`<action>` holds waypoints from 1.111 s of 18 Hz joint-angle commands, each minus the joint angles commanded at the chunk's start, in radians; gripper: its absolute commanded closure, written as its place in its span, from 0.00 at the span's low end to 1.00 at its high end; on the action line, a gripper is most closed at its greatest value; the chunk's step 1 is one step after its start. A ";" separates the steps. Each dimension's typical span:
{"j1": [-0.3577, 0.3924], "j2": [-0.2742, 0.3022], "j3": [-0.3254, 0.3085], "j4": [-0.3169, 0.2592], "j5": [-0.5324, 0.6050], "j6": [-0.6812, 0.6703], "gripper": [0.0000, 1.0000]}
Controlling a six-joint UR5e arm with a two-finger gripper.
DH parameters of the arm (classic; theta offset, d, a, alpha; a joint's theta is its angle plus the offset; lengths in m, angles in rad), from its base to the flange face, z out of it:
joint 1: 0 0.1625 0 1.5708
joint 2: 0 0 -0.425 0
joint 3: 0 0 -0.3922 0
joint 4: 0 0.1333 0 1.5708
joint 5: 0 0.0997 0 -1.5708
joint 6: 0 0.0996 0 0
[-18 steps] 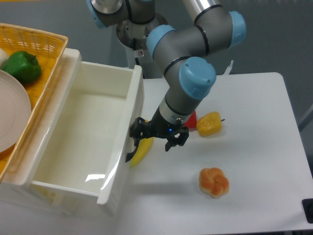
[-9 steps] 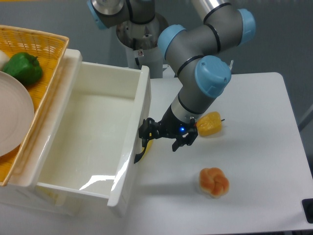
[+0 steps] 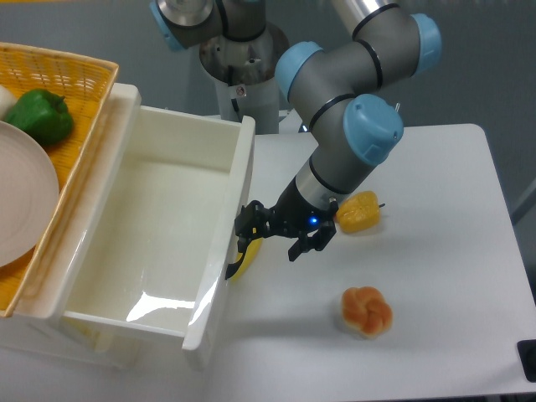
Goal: Slide the top white drawer open
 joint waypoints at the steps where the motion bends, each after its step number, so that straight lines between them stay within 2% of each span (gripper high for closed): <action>1: 0.002 -0.001 0.011 0.008 0.005 0.009 0.00; 4: 0.028 0.005 0.015 0.054 0.037 0.066 0.00; 6: 0.052 0.012 0.014 0.112 0.090 0.153 0.00; 7: 0.060 0.012 0.008 0.132 0.135 0.219 0.00; 10: 0.066 -0.005 -0.001 0.137 0.309 0.438 0.00; 12: 0.066 -0.024 -0.020 0.140 0.443 0.537 0.00; 16: 0.072 -0.101 -0.012 0.143 0.610 0.705 0.00; 20: 0.086 -0.167 0.023 0.166 0.652 0.853 0.00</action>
